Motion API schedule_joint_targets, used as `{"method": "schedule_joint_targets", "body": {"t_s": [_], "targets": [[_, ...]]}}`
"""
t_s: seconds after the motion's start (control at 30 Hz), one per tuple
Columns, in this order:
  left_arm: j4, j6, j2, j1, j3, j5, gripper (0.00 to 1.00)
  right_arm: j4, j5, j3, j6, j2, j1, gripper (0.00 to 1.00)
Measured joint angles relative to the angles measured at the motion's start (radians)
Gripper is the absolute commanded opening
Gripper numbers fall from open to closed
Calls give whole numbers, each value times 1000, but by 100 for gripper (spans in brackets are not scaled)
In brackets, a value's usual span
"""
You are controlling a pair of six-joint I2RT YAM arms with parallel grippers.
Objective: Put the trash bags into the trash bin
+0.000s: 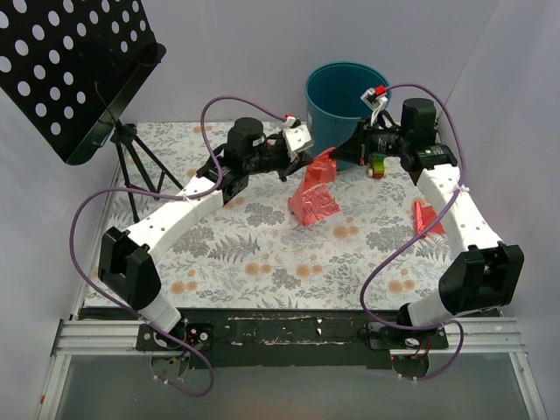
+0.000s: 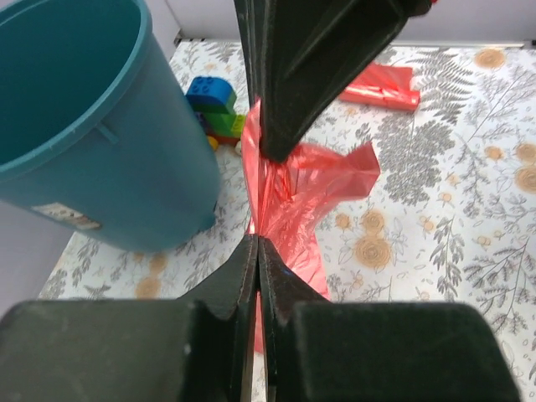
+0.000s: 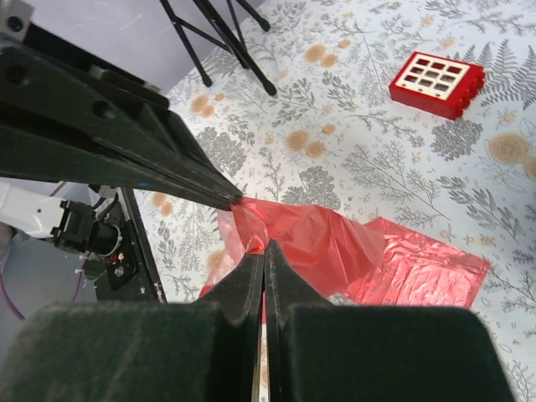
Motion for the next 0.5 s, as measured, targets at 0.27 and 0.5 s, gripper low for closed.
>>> {"method": "schedule_joint_targets", "body": {"t_s": [0.27,0.5], "targets": [[0,16,-104,18,-108,-72,0,-62,116,-5,-16,-27,6,1],[-3,24,-116,40,-112,-114,0,-115,255,-5,-66,-51,-3,1]]}}
